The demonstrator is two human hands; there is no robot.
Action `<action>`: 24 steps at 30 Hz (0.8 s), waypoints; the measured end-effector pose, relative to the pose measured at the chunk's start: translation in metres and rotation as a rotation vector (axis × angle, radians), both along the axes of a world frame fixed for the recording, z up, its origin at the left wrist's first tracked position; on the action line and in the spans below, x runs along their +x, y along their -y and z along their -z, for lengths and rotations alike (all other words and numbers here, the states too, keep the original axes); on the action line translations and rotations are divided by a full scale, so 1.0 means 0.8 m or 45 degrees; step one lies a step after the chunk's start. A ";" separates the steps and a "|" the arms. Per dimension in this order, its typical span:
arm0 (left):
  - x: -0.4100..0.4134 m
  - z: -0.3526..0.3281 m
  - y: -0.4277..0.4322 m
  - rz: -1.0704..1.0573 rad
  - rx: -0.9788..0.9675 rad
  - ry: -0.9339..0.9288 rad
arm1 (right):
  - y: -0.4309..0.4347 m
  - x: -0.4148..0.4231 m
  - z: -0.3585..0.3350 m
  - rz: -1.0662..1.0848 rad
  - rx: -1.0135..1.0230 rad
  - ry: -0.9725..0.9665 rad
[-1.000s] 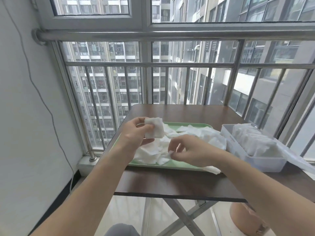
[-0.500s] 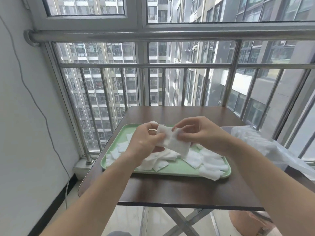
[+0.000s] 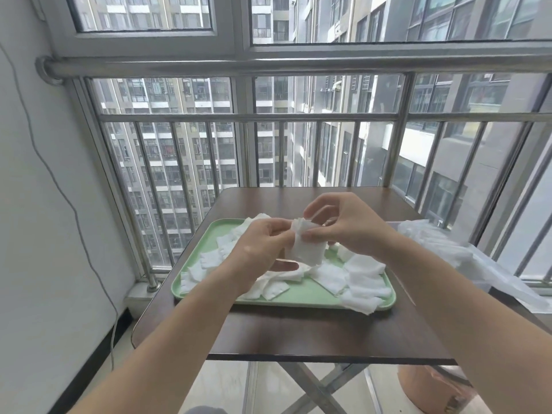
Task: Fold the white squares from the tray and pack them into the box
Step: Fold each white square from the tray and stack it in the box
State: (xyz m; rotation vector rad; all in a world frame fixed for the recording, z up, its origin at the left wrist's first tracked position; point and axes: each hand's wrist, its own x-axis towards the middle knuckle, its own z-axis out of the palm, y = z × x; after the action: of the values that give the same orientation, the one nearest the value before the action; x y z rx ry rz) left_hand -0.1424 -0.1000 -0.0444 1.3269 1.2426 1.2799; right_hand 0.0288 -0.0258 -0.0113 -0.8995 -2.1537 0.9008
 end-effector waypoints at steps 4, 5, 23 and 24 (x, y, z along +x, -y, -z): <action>0.004 0.000 -0.001 0.018 -0.011 0.010 | 0.000 0.002 0.002 0.124 0.088 0.112; 0.004 0.003 -0.001 0.005 0.018 -0.014 | -0.001 0.002 0.003 0.186 0.115 0.131; 0.016 0.022 -0.022 -0.312 0.052 0.241 | -0.003 -0.002 0.055 0.329 0.096 1.152; 0.016 0.022 -0.023 -0.317 0.053 0.241 | -0.006 -0.003 0.055 0.327 0.071 1.135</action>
State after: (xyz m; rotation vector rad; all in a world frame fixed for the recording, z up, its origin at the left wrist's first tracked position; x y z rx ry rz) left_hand -0.1298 -0.0817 -0.0621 1.0745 1.2807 1.5745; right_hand 0.0264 -0.0212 -0.0556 -1.7327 -2.6472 0.3112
